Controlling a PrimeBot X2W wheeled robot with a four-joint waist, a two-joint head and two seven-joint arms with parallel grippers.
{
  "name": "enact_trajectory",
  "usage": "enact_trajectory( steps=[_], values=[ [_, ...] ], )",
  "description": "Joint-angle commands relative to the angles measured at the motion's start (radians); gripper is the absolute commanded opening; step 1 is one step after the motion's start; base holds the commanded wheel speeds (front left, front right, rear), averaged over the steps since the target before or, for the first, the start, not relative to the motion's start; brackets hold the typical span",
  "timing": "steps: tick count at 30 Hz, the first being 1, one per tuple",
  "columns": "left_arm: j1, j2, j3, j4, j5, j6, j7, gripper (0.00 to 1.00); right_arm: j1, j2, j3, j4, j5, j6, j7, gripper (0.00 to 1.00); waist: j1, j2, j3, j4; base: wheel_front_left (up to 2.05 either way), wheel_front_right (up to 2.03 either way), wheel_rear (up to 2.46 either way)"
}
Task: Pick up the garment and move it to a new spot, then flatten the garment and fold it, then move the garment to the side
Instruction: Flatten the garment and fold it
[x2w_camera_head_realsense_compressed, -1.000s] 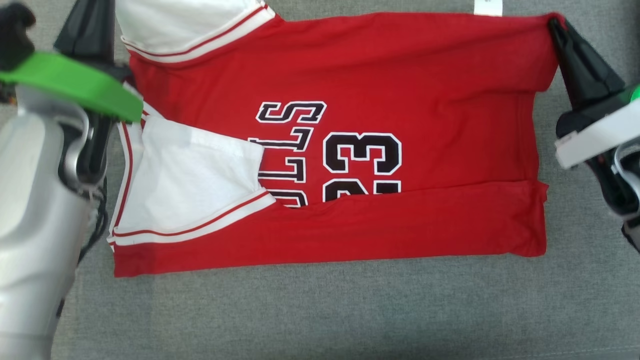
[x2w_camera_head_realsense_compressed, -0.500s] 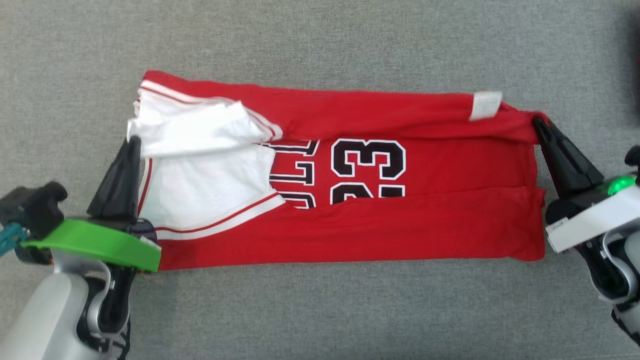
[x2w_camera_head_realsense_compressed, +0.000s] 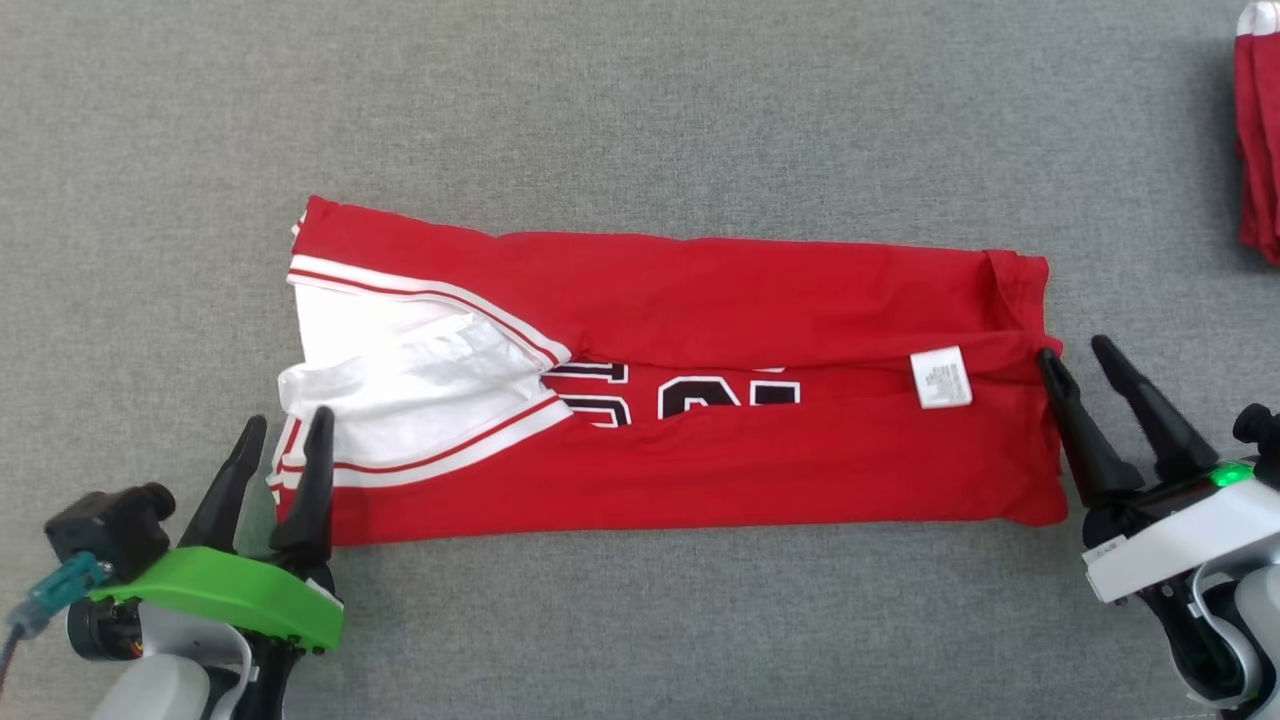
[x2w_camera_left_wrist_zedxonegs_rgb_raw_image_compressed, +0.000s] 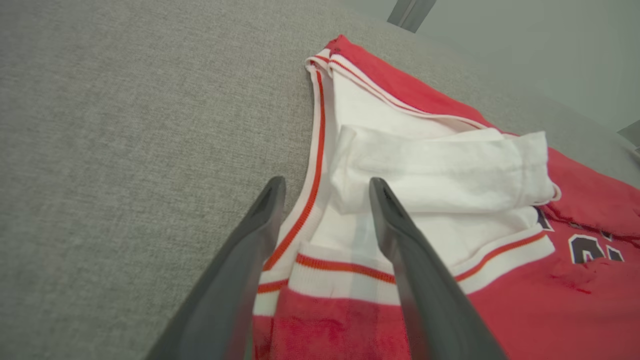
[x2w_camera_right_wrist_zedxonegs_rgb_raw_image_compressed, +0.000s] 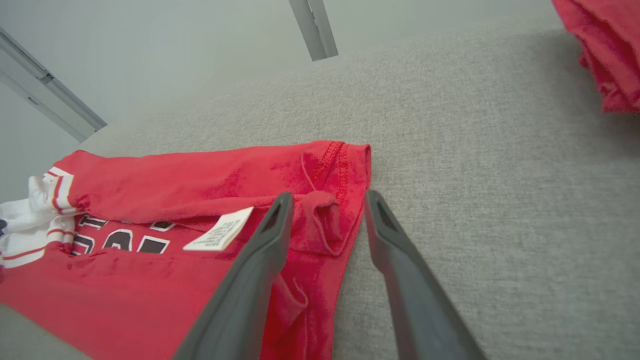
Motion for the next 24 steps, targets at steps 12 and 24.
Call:
enact_trajectory(
  steps=[12, 24],
  values=[
    [-0.018, -0.085, 0.007, -0.087, 0.301, 0.196, -0.090, 1.00, 0.126, 0.235, -0.253, -0.155, -0.370, -0.001, -0.001, 1.00, 0.0000, 0.0000, -0.090, -0.016, 0.00, 0.00, 0.00],
    [0.047, -0.177, 0.068, -0.133, 0.525, 0.234, -0.091, 1.00, 0.160, 0.354, -0.260, -0.196, -0.514, -0.001, 0.051, 1.00, 0.0000, 0.0000, -0.175, -0.057, 0.00, 0.00, 0.00]
  ],
)
